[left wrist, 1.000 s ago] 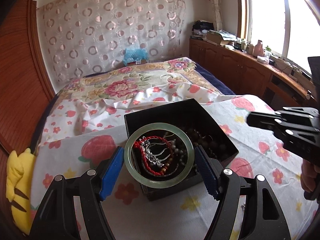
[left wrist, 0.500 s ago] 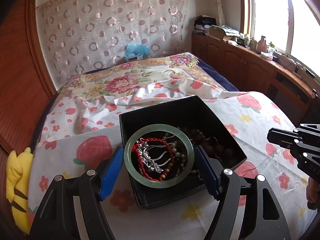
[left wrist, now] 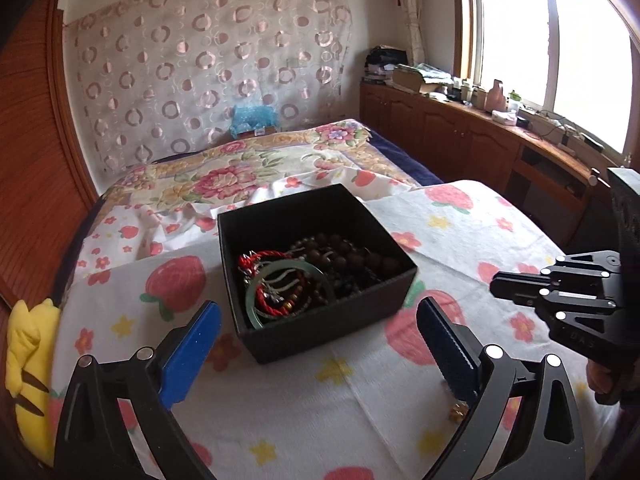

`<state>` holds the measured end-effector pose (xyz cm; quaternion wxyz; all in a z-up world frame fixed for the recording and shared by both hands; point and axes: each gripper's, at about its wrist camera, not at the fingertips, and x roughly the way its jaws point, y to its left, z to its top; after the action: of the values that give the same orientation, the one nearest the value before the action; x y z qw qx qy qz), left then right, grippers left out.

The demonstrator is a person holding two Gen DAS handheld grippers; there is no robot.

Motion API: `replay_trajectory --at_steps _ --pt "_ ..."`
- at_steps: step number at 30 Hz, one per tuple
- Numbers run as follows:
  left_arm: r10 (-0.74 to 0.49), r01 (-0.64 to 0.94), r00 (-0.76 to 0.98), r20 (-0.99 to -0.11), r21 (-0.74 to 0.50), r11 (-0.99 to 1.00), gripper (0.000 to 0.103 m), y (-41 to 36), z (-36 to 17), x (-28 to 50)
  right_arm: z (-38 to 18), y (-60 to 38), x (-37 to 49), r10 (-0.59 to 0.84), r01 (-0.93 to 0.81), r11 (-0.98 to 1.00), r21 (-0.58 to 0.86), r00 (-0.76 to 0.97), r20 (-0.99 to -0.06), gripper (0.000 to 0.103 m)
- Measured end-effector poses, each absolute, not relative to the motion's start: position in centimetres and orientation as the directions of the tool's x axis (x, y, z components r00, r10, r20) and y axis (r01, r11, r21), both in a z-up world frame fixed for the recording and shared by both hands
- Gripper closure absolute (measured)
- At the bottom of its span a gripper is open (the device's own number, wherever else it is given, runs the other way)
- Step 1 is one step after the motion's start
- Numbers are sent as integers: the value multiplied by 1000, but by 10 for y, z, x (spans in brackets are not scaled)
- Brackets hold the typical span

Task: Organize jewelry

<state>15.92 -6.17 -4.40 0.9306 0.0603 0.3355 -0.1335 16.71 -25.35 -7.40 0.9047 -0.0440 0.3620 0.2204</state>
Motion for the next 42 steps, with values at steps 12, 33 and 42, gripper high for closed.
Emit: replay_trajectory --at_steps 12,33,42 --pt "-308 379 655 -690 -53 924 8 -71 -74 122 -77 -246 129 397 -460 882 98 617 -679 89" --pt "-447 486 503 -739 -186 854 85 -102 -97 113 -85 -264 124 384 -425 897 121 614 -689 88" --pt "-464 500 492 -737 -196 843 99 -105 -98 114 -87 -262 124 377 -431 896 107 612 -695 88"
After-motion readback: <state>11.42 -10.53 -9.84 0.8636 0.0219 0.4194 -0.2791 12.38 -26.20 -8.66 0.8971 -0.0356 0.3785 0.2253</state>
